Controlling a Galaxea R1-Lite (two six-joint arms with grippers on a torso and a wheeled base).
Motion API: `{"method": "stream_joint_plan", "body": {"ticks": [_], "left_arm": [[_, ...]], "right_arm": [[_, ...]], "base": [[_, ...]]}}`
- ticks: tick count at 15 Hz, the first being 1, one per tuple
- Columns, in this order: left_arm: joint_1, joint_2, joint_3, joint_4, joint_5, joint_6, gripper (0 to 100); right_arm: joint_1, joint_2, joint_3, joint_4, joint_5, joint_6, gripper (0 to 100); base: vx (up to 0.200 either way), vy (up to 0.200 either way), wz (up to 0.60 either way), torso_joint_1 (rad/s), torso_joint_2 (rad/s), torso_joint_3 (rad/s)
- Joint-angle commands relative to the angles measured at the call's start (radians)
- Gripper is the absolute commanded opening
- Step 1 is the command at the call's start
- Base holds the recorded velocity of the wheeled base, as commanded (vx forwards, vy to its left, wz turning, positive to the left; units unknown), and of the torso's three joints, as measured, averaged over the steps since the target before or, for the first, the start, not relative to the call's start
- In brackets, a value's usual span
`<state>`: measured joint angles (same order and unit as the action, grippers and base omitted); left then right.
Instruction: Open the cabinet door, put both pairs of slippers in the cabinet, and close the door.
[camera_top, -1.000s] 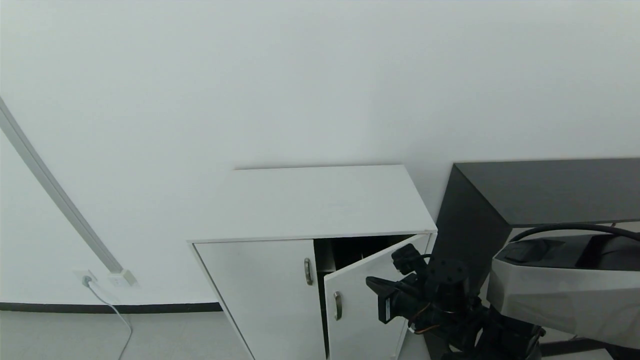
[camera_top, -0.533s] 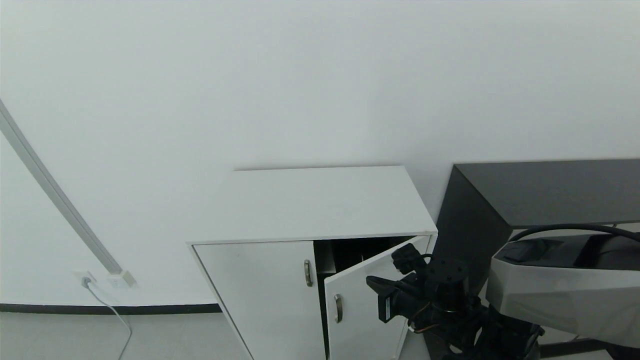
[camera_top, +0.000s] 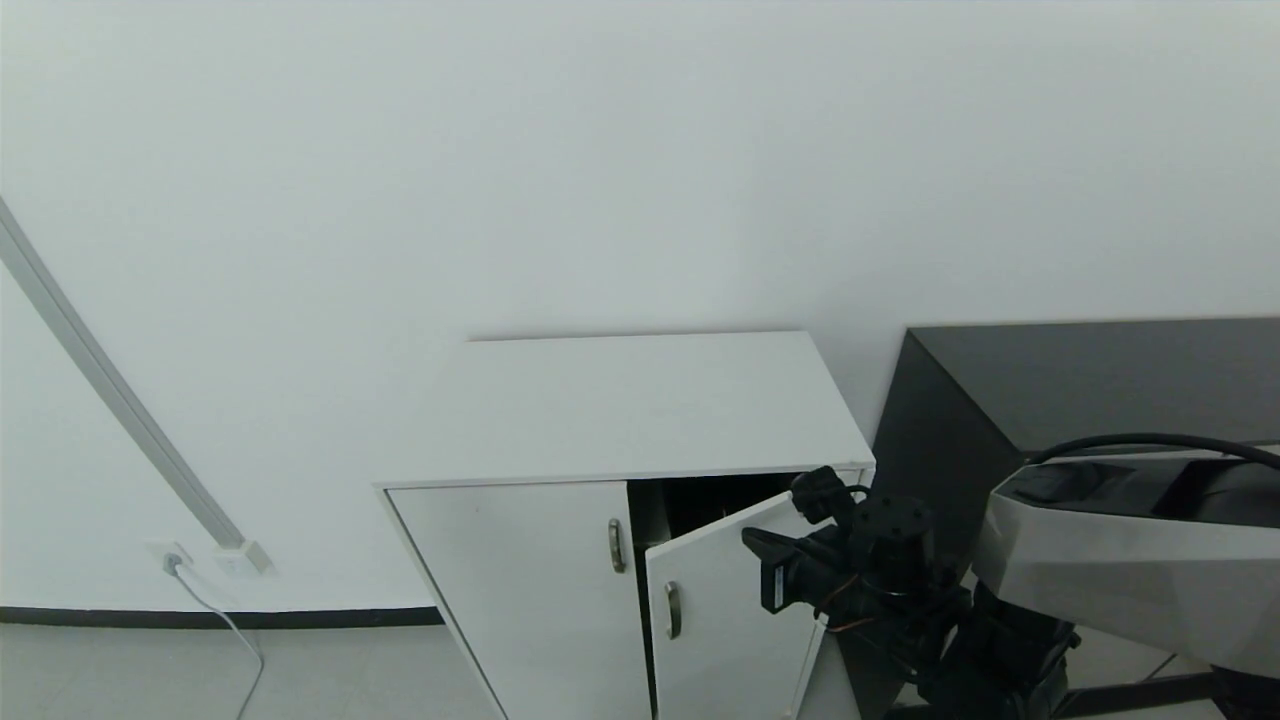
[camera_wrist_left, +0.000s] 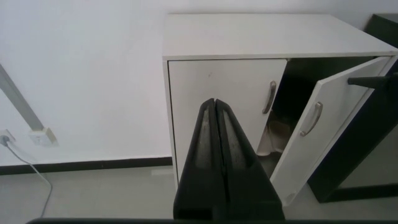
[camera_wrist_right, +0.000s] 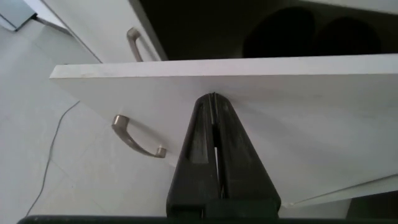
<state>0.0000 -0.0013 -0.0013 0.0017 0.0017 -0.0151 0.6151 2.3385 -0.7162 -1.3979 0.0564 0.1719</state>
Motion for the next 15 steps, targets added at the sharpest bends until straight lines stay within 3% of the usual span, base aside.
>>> {"method": "stream_joint_plan", "body": {"ticks": [1,7,15], "left_arm": [[0.0,0.001,0.0,0.0,0.0,0.0,0],[0.0,0.001,0.0,0.0,0.0,-0.002,0],[0.0,0.001,0.0,0.0,0.0,-0.002,0]], "right_arm": [[-0.012,0.004,-0.008,0.005,-0.001,0.0,0],[-0.032,0.001,-0.028,0.017,-0.004,0.0,0],[-0.034,0.005,-0.089,0.079,-0.09,0.0,0]], "base": [[0.0,0.0,0.0,0.0,0.0,0.0],[0.0,0.0,0.0,0.0,0.0,0.0],[0.0,0.0,0.0,0.0,0.0,0.0]]}}
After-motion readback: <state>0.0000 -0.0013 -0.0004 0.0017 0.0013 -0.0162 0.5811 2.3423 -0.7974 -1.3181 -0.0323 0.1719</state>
